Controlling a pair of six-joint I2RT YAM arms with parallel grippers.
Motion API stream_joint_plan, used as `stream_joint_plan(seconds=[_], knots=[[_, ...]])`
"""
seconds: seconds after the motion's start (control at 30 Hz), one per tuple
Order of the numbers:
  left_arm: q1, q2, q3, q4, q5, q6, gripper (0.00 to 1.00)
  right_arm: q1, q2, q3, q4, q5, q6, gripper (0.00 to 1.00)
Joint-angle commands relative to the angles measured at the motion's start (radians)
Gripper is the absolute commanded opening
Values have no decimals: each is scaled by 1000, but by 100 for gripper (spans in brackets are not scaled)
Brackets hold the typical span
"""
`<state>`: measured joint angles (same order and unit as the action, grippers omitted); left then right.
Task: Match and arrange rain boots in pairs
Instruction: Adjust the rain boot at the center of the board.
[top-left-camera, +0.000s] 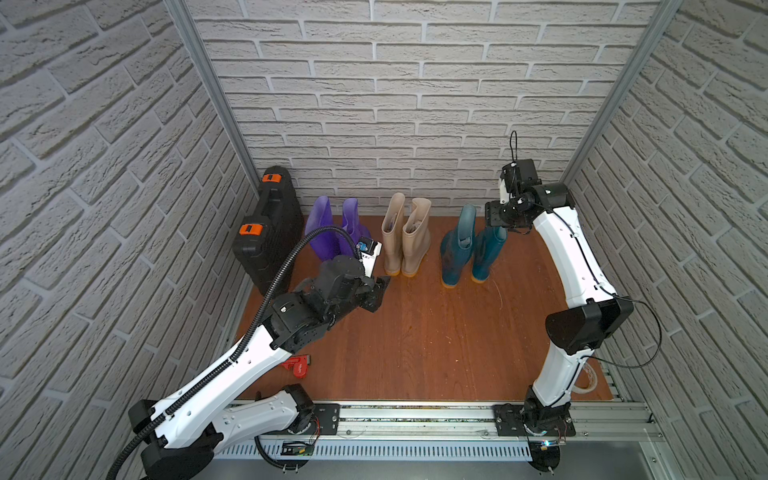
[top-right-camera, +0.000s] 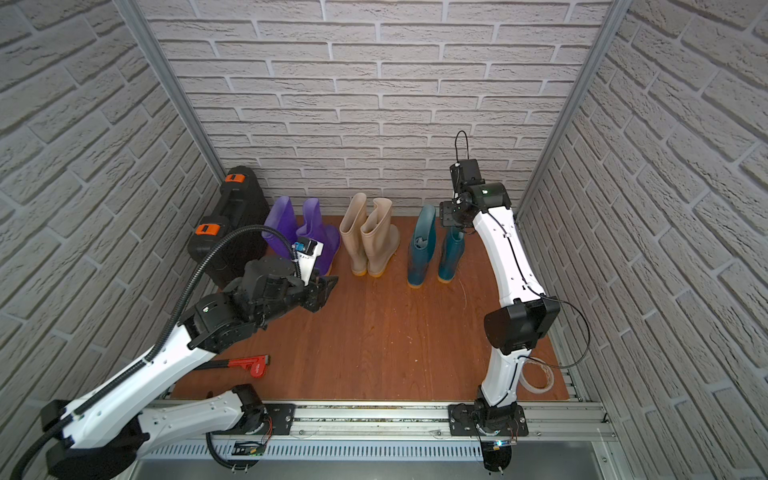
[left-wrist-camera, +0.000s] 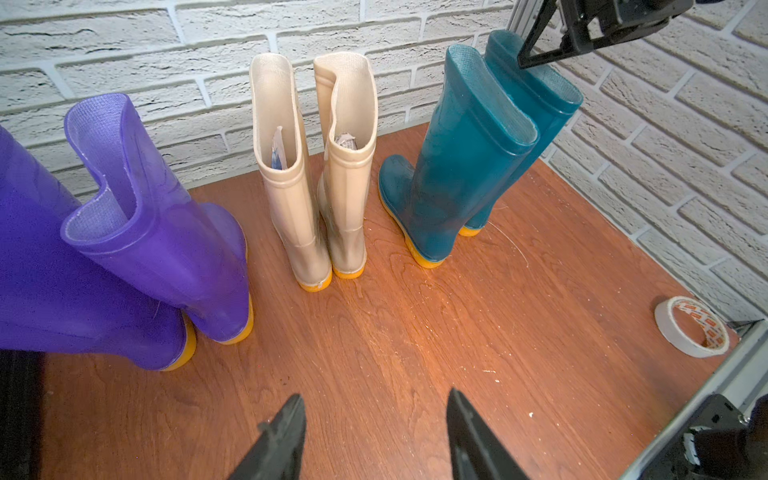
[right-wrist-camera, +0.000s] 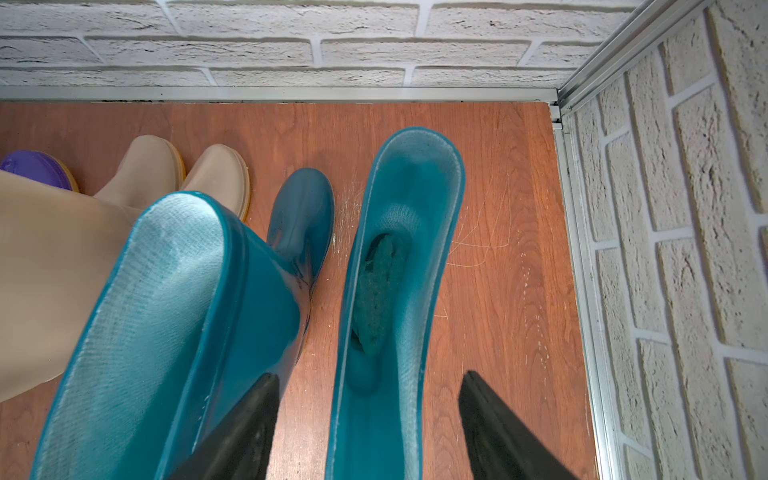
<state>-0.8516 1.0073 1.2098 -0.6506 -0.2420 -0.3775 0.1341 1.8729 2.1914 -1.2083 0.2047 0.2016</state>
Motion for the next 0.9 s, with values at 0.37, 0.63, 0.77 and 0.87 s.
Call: stream_joint_plan(seconds=[0.37,0.63,0.77,0.87], knots=[[8,-12,14,32,-10,3,54,-21,46,-61,60,-103,8,36],[8,-20,8,39,-6,8,54,-22,25,-69,46,-147,15,7],[7,-19,7,44,4,8,53,-22,-14,-101,72,-208,21,6],[8,-22,4,51,9,8,53,-22,-54,-148,114,-256,31,6]])
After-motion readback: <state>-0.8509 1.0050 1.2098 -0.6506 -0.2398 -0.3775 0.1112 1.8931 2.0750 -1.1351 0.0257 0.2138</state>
